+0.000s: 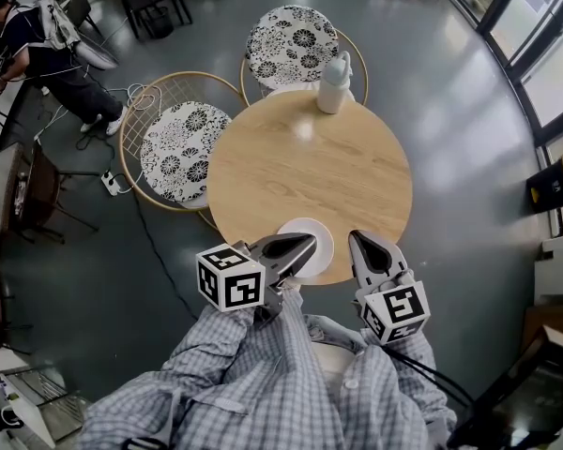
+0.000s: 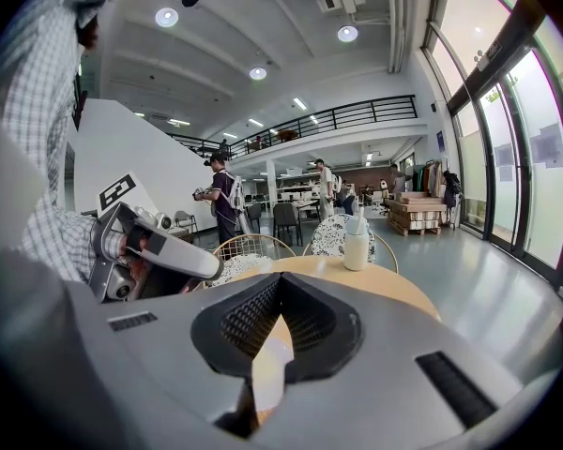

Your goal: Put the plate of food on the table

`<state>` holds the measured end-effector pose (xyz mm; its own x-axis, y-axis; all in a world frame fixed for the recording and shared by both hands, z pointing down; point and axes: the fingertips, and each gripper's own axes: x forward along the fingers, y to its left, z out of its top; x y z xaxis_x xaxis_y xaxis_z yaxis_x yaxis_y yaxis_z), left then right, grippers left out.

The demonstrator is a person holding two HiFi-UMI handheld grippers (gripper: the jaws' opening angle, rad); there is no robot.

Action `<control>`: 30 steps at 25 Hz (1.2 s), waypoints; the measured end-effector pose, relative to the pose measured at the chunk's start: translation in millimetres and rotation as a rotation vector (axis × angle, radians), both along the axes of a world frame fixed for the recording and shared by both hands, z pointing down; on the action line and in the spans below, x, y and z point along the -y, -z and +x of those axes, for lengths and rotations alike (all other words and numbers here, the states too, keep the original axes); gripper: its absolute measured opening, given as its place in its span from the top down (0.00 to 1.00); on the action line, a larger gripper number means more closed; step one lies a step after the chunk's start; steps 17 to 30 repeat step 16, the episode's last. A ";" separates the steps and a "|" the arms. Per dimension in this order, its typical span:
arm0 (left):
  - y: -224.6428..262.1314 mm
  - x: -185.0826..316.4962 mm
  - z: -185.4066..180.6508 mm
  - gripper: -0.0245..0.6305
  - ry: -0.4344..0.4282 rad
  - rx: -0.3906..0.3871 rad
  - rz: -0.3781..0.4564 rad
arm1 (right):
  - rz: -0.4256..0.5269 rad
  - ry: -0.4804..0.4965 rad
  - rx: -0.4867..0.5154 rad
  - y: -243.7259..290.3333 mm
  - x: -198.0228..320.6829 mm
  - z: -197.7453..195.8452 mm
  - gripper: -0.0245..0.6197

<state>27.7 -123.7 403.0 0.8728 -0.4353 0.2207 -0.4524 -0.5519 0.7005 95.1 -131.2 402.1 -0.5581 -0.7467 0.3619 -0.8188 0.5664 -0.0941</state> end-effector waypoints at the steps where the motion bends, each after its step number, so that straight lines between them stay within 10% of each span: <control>1: -0.1 -0.4 0.1 0.95 0.000 0.000 0.000 | 0.000 0.001 -0.001 0.0 -0.3 -0.1 0.95; 30: -0.4 -3.2 2.5 0.95 -0.013 0.001 -0.010 | -0.004 0.005 -0.005 -0.1 -2.5 -0.3 0.95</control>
